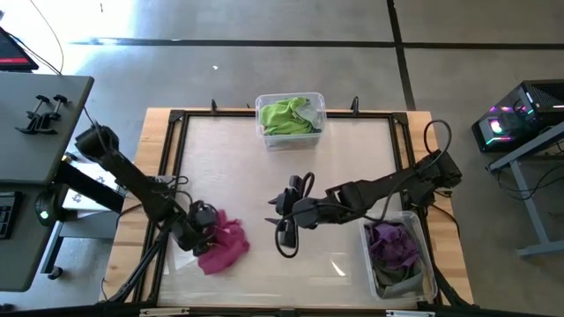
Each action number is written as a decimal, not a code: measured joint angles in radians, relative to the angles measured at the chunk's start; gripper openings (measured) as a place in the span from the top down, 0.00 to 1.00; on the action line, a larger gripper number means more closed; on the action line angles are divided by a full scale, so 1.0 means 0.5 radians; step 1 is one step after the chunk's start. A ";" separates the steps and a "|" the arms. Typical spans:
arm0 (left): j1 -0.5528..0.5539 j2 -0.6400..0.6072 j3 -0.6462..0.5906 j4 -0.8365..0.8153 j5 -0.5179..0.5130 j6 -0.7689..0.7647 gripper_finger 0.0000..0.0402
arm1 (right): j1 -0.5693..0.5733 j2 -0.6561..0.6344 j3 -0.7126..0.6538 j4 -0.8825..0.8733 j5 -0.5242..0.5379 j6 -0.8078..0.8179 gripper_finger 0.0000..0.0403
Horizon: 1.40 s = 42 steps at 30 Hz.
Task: Sort towels by color in basket
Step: Put the pink towel into the bottom transparent bin
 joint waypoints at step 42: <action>0.572 0.319 0.000 1.269 -0.377 -0.369 0.65 | -0.249 0.571 -0.594 1.320 -0.664 -0.345 0.27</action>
